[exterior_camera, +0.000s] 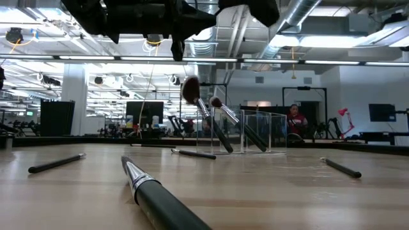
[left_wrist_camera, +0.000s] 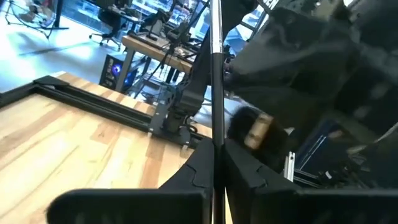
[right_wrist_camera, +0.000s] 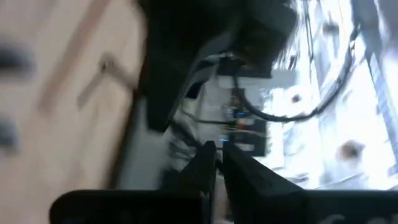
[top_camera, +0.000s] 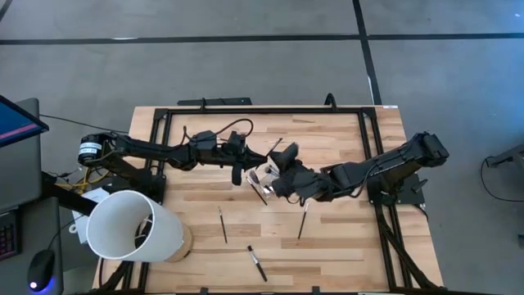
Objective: Put items in baskets/containers
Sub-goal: Put the black foundation brush into the transparent organizer
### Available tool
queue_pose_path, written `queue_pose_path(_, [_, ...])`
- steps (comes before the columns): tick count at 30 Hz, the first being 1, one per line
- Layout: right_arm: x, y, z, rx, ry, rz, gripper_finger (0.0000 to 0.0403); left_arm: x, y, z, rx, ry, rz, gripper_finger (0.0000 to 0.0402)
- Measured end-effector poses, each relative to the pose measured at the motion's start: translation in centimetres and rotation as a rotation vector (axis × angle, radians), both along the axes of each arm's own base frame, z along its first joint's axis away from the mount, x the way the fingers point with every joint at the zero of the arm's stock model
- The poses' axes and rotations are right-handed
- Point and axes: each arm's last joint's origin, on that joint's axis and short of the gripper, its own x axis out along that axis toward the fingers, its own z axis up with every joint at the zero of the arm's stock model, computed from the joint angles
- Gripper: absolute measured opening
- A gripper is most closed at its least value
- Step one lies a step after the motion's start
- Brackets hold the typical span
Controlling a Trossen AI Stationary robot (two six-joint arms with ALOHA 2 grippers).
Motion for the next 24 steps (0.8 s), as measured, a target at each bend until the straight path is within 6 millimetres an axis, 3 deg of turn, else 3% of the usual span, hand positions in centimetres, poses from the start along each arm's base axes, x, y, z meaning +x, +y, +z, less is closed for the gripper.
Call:
queue_pose_path(5, [-1.6,-0.3,2.2,0.473,-0.335,0.024,0.0055,0.0,0.1,0.0,0.051,-0.001,0.035,0.0015])
queue_pose_path(11, [-3.1,-1.4,3.1,0.979,-0.435,0.041,0.0093,0.0,0.0,0.3,0.122,-0.039,0.037,0.0015])
queue_pose_path(18, [-4.3,-1.6,3.1,1.063,-0.470,0.039,0.0107,0.0,-1.0,1.1,0.190,-0.124,0.018,0.0015])
queue_pose_path(24, [-6.7,-2.8,2.9,1.134,-0.669,0.155,0.0107,-0.9,-1.4,1.4,0.238,-0.210,0.017,0.0015])
